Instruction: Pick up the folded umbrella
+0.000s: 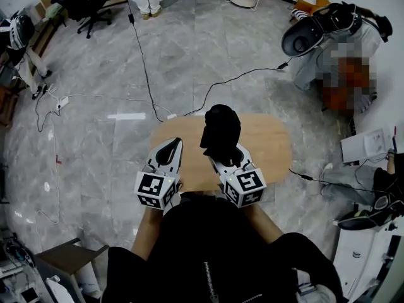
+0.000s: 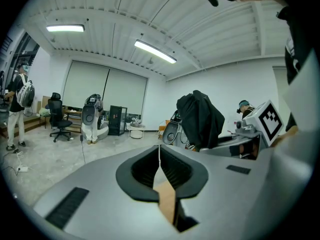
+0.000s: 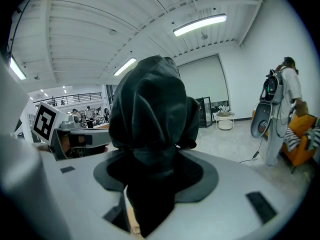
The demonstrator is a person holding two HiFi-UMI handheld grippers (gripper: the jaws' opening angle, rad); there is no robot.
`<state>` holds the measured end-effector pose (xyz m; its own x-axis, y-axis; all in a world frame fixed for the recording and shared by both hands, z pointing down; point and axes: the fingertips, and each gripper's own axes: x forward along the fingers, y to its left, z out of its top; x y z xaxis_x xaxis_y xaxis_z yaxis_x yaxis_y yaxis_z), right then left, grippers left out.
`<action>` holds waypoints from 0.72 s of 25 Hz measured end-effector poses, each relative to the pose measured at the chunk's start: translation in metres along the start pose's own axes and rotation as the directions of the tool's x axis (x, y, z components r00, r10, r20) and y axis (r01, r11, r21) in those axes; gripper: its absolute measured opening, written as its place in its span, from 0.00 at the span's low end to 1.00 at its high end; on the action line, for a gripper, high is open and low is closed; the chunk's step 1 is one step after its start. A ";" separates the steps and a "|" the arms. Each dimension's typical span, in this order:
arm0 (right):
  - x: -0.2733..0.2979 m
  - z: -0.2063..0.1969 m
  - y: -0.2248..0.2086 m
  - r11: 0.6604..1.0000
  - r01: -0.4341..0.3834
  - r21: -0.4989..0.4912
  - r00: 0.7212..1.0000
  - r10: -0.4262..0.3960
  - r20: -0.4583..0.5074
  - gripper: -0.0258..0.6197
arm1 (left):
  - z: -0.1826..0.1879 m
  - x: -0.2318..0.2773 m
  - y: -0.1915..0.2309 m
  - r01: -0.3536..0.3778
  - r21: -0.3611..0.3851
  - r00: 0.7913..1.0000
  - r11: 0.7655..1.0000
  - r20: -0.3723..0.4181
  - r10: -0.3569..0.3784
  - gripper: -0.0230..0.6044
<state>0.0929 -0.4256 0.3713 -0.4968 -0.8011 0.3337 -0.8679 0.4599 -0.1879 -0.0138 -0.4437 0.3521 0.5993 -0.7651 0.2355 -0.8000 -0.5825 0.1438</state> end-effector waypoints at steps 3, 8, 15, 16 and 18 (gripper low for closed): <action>-0.002 -0.003 -0.001 1.000 -0.001 -0.003 1.000 0.001 -0.002 0.40 | -0.003 0.002 -0.002 0.002 0.003 1.000 1.000 -0.003 -0.002 0.07; -0.002 -0.004 -0.001 1.000 0.007 -0.012 1.000 -0.006 0.012 0.40 | -0.009 0.001 -0.003 0.003 -0.013 1.000 1.000 -0.006 -0.003 0.07; -0.001 -0.005 -0.002 1.000 0.013 -0.003 1.000 -0.013 0.015 0.40 | -0.012 0.002 0.000 0.005 -0.013 1.000 1.000 -0.006 -0.005 0.07; -0.001 -0.006 -0.002 1.000 0.015 0.000 1.000 -0.015 0.014 0.40 | -0.012 0.002 0.001 0.006 -0.012 1.000 1.000 -0.007 -0.006 0.07; 0.000 -0.009 -0.004 1.000 0.020 0.006 1.000 -0.020 0.012 0.40 | -0.013 0.004 0.002 0.008 -0.012 1.000 1.000 -0.009 -0.009 0.07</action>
